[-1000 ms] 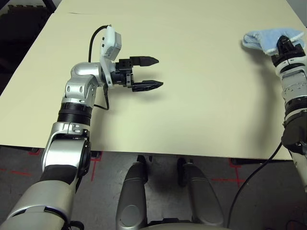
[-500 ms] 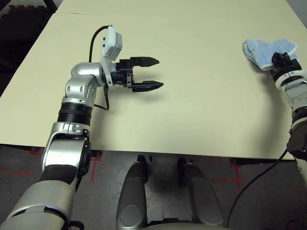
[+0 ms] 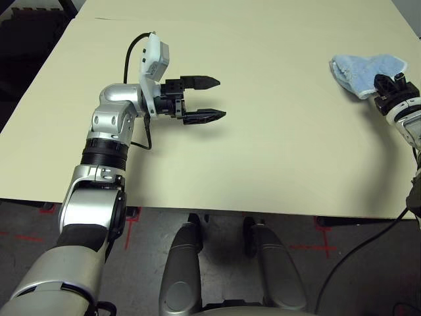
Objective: Fold the towel and set it aside.
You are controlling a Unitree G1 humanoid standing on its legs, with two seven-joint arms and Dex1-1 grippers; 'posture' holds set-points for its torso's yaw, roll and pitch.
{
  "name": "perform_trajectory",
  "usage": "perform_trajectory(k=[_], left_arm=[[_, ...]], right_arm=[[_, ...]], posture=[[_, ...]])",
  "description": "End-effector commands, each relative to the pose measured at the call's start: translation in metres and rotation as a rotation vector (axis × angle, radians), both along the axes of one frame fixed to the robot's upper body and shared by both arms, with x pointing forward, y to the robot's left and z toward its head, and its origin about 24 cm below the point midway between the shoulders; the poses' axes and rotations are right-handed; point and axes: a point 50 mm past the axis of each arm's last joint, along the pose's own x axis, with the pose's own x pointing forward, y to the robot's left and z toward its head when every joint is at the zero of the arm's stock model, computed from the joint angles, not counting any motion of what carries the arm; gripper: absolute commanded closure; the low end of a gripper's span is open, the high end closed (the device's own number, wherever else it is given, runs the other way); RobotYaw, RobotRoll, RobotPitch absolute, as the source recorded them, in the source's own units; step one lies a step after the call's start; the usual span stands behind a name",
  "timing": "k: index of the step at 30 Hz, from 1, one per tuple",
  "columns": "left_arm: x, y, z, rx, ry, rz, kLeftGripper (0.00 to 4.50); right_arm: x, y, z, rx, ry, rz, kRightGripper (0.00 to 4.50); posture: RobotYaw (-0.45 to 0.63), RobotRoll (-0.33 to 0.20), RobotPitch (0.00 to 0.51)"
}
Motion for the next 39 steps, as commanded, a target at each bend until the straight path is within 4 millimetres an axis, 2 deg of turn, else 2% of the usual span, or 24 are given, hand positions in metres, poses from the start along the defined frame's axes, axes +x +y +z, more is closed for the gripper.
perform_trajectory(k=[1,5,6,13,15,29,34,39], left_arm=[[0.001,-0.003,0.0,0.02,-0.003,-0.019,0.0],[0.001,-0.003,-0.001,0.018,-0.004,-0.018,0.0],[0.001,-0.003,-0.002,0.017,-0.004,-0.018,0.0],[0.002,-0.005,-0.004,0.011,0.0,-0.02,0.0],[0.003,-0.007,-0.005,0.008,0.0,-0.021,0.0],[0.003,-0.004,-0.005,0.002,0.003,-0.005,0.0],[0.004,-0.001,-0.005,-0.014,0.006,0.033,0.0],[0.003,0.006,-0.005,-0.014,0.006,0.061,0.0]], right_arm=[[-0.012,-0.016,-0.002,-0.006,0.017,-0.037,1.71],[-0.024,-0.03,-0.001,-0.01,0.03,-0.037,0.21],[-0.028,-0.033,-0.001,-0.012,0.038,-0.029,0.05],[-0.05,-0.03,-0.002,-0.041,0.109,0.169,0.05],[-0.05,-0.026,-0.001,-0.046,0.105,0.182,0.05],[-0.006,0.034,0.001,-0.061,0.075,0.29,0.05],[-0.001,0.04,0.009,-0.095,0.057,0.309,0.05],[-0.009,0.039,0.012,-0.121,0.078,0.369,0.05]], posture=[[-0.02,0.0,0.27],[-0.03,0.0,0.27],[-0.03,0.0,0.27],[-0.06,0.0,0.27],[-0.06,0.0,0.27],[-0.03,0.0,0.265],[-0.02,0.0,0.261],[-0.02,0.0,0.26]])
